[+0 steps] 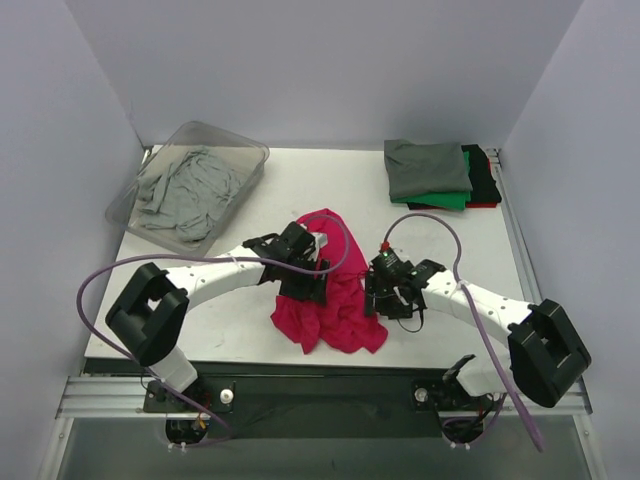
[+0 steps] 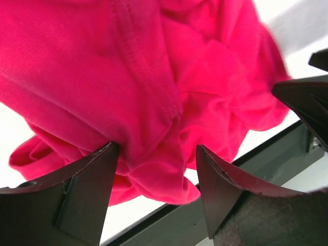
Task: Fold and stack the t-shirts
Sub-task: Flatten out the tshirt
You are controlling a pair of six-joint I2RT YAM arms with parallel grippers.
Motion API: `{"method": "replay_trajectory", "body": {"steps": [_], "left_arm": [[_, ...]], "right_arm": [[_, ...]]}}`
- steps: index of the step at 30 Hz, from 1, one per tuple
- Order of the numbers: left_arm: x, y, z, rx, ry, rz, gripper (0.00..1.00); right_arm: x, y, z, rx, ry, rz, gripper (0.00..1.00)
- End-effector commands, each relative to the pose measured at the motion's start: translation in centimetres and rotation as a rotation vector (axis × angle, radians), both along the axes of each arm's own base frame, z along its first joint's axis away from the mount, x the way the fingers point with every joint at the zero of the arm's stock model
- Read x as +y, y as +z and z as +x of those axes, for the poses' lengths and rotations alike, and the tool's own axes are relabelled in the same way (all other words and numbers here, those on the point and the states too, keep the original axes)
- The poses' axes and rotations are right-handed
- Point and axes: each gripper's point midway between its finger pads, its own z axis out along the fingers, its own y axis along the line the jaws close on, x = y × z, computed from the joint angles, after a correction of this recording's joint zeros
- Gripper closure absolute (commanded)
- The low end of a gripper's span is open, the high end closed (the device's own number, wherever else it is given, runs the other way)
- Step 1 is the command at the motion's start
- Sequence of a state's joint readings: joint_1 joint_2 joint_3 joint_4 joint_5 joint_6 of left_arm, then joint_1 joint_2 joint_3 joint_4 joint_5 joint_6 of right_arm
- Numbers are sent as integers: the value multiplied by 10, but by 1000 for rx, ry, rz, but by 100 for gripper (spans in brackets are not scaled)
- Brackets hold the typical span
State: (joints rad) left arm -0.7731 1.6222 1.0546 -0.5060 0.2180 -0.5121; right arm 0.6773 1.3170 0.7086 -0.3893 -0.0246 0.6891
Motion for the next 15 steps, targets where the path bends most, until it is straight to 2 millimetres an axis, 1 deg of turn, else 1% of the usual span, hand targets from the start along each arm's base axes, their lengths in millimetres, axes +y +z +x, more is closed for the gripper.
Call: {"method": "replay_trajectory", "body": {"steps": [1, 5, 6, 8, 9, 11, 12, 13, 15], "left_arm": [[-5, -10, -6, 38, 1, -4, 28], [-1, -22, -7, 56, 16, 28, 29], [-1, -22, -7, 55, 16, 31, 36], [0, -24, -6, 56, 20, 39, 44], [0, -23, -5, 53, 22, 37, 54], [0, -21, -5, 51, 25, 34, 62], [-1, -19, -4, 47, 29, 31, 65], [0, -17, -4, 47, 29, 31, 73], [-1, -10, -2, 28, 37, 24, 79]], "right_arm": [[2, -10, -19, 80, 16, -1, 44], [12, -18, -26, 120, 61, 11, 49], [12, -21, -29, 133, 66, 5, 51], [14, -23, -30, 146, 72, 12, 56], [15, -24, -31, 151, 77, 11, 58], [15, -24, -30, 151, 77, 12, 73], [15, -23, -31, 148, 80, 12, 84], [14, -22, -29, 138, 78, 10, 90], [11, -14, -26, 119, 71, 1, 100]]}}
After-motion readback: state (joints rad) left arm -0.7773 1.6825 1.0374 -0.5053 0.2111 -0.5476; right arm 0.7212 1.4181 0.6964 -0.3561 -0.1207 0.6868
